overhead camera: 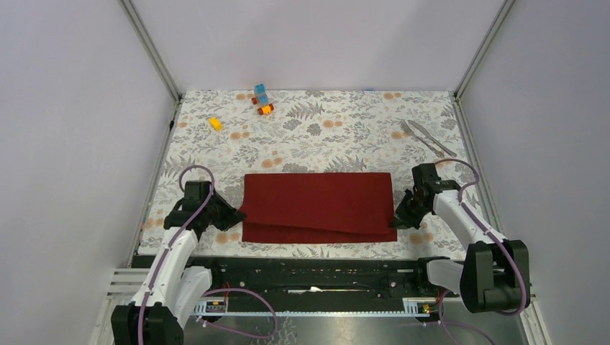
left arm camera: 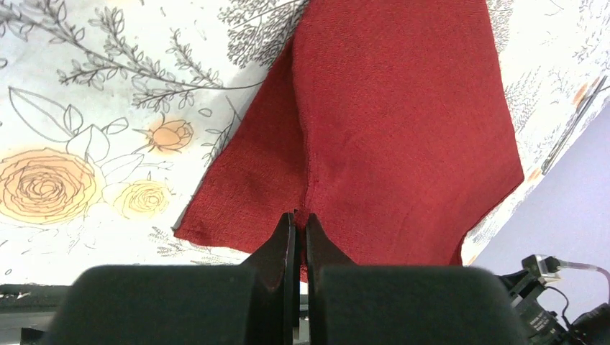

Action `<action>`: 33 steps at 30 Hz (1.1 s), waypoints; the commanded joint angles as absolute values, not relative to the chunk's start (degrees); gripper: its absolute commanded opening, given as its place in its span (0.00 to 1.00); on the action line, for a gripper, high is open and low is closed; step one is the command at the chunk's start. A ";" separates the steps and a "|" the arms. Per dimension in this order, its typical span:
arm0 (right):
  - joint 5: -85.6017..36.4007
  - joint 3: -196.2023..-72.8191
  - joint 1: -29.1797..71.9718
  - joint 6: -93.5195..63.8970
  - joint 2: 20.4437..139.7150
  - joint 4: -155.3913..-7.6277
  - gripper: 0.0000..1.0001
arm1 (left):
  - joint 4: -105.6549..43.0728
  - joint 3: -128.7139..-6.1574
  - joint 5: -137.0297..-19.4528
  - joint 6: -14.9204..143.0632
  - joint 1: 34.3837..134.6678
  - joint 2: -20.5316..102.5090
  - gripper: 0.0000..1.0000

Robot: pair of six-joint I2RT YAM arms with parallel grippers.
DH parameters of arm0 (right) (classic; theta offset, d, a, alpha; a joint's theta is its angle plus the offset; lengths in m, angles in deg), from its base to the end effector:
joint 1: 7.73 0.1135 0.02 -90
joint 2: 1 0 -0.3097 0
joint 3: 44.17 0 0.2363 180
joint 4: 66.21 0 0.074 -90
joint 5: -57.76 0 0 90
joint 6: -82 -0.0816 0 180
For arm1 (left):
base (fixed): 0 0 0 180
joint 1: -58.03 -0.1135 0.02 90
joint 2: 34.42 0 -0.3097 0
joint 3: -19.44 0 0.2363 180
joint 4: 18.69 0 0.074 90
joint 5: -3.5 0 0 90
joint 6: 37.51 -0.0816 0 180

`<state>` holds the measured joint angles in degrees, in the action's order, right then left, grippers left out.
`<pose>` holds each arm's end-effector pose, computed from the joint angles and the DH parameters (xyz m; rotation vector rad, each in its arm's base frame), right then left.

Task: Fold the napkin into a case and place the utensils inside
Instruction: Fold and flatten the napkin at the center of the board.

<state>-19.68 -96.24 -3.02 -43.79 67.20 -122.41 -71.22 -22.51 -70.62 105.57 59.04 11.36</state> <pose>0.1766 0.0324 0.1890 0.7276 2.8012 0.4544 0.1238 -0.0245 0.1927 -1.0656 2.4366 -0.6953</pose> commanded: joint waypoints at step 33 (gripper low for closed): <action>-26.60 -92.01 -2.88 -50.32 79.79 -111.78 0.00 | -65.39 -19.77 -79.38 111.58 62.51 34.25 0.00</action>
<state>-22.31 -93.07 -3.02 -49.82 76.03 -119.57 -68.95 -20.65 -71.45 112.74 62.45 30.68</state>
